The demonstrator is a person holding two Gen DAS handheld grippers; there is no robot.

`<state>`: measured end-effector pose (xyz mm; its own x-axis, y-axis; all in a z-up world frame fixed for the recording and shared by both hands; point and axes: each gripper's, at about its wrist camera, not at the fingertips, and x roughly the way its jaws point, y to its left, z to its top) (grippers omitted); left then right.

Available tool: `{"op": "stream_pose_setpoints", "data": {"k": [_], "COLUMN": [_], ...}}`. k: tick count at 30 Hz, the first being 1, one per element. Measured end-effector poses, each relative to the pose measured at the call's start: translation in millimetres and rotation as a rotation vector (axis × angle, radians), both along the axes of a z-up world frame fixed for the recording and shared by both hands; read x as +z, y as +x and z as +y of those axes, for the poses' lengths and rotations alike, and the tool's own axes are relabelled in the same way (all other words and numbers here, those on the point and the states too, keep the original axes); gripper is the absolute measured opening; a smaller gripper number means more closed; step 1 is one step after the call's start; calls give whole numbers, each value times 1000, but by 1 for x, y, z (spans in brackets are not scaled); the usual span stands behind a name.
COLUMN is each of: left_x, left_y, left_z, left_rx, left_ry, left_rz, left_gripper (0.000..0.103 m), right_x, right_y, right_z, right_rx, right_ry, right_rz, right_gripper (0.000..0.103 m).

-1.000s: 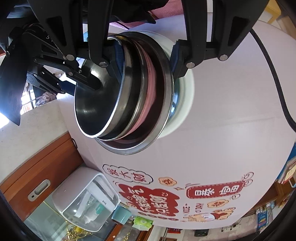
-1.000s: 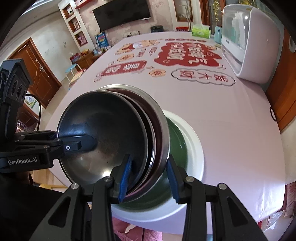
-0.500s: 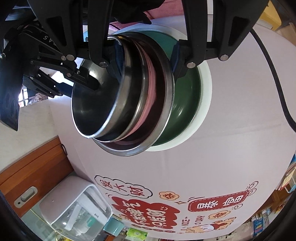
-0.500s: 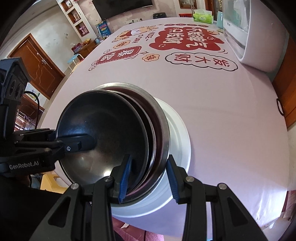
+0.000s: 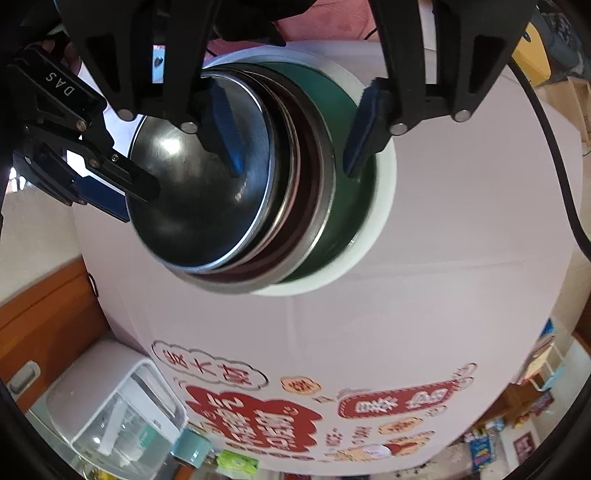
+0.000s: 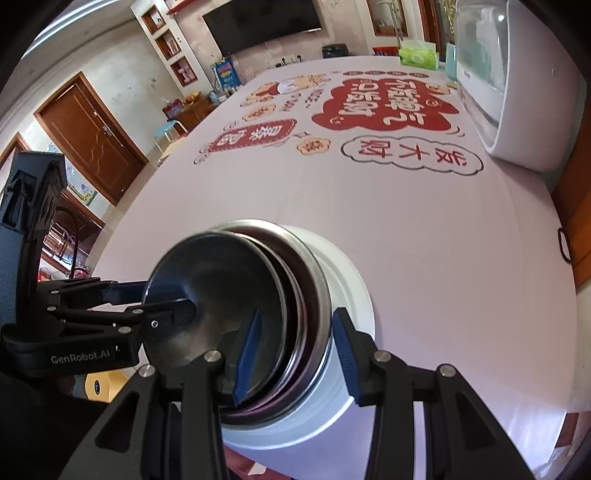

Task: Organize plates and bowls

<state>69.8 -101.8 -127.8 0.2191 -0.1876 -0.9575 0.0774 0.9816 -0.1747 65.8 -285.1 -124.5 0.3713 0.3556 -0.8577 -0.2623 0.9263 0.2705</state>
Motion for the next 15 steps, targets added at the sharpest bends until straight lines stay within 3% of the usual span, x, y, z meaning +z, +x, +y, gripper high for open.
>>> {"op": "stream_pose_setpoints", "data": {"k": [7, 9, 15], "left_x": [23, 38, 81], "left_y": [-5, -7, -15], "left_z": [4, 5, 1], "left_rx": [53, 59, 63], "left_ry": [39, 41, 114], "left_rz": [-82, -128, -264], "left_gripper": [60, 64, 70], "right_x": [22, 33, 69], "right_y": [-5, -6, -18], "right_z": [5, 3, 0], "right_rx": [28, 27, -3], "right_ry": [-88, -84, -86], "right_rz": [-128, -161, -246], "right_gripper": [45, 55, 70]}}
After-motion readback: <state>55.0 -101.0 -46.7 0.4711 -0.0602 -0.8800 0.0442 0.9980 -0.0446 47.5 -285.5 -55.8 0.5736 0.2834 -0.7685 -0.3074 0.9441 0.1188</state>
